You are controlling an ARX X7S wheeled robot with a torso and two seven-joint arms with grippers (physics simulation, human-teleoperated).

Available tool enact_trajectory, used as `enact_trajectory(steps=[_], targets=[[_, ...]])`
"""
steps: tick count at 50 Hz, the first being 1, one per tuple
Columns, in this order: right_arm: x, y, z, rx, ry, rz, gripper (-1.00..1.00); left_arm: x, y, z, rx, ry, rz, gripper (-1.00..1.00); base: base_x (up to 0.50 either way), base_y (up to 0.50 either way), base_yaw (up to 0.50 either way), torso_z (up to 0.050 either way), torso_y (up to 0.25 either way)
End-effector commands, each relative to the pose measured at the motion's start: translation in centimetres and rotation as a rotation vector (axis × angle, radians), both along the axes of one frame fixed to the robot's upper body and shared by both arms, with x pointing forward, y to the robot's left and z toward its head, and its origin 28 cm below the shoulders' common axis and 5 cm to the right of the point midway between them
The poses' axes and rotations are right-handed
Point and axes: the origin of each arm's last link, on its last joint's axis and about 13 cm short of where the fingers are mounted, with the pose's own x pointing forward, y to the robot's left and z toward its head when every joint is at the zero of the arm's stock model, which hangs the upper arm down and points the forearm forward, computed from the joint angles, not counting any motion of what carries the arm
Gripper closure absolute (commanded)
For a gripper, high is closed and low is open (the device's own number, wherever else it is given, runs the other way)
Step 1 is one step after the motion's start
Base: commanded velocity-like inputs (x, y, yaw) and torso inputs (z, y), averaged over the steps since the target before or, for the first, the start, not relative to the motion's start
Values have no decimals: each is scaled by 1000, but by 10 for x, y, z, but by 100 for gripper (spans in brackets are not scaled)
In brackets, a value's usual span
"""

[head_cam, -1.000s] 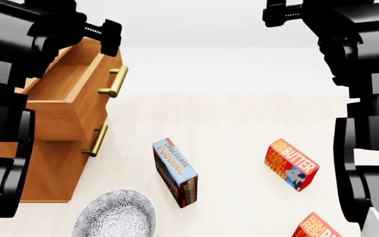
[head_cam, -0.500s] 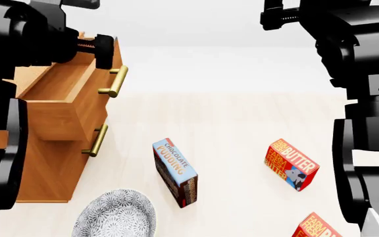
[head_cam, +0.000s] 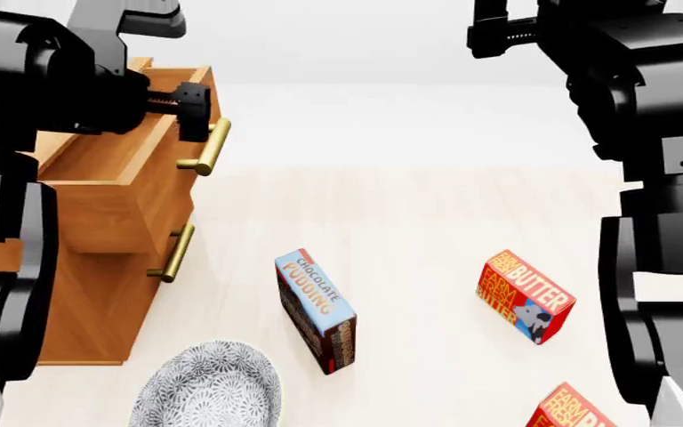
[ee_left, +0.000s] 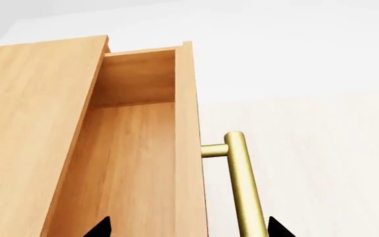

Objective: Put the butter at the front in the top drawer of the cabinet and close it.

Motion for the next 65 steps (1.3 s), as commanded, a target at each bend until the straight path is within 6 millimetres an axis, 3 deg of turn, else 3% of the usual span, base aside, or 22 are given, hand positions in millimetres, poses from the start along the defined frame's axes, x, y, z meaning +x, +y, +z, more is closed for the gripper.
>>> enact_trajectory(steps=[1,43,65], targets=[[0,0,-1,-1,2,0,-100,0,-2,-8,-1,24,-8,-100,0,0,0,0,0],[3,3,-4,-4,14,7,-100,4,0,-42,-15,95,5,-100,0,0,0,0,0],[4,4,-5,-7,16,8,-100,2,-6,-50,-21,109,-25,-100,0,0,0,0,0]])
